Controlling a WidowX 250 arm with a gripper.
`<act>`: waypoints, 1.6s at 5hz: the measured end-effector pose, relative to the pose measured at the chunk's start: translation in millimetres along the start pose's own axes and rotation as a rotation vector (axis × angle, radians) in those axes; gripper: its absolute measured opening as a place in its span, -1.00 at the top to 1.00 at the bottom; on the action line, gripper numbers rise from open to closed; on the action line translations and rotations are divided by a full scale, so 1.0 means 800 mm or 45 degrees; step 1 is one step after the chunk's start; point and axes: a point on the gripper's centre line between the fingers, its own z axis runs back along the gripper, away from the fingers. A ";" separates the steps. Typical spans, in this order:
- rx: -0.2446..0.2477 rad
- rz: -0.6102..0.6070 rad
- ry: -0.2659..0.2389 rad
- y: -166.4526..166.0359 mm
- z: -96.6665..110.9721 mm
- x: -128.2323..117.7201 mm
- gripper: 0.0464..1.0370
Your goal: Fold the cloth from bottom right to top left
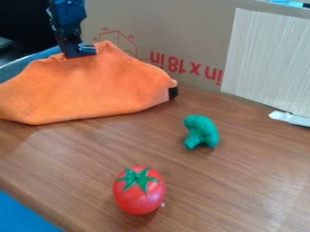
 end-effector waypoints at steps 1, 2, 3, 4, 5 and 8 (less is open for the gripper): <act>0.005 -0.009 -0.009 0.009 0.007 0.005 0.98; -0.017 -0.014 -0.002 0.012 0.006 0.009 0.98; -0.027 -0.026 0.011 0.018 0.006 0.013 0.98; -0.021 -0.045 0.035 0.025 0.000 0.018 0.98; -0.005 -0.049 0.051 0.029 -0.006 0.021 0.94; 0.040 -0.072 0.059 0.041 -0.020 0.025 -0.52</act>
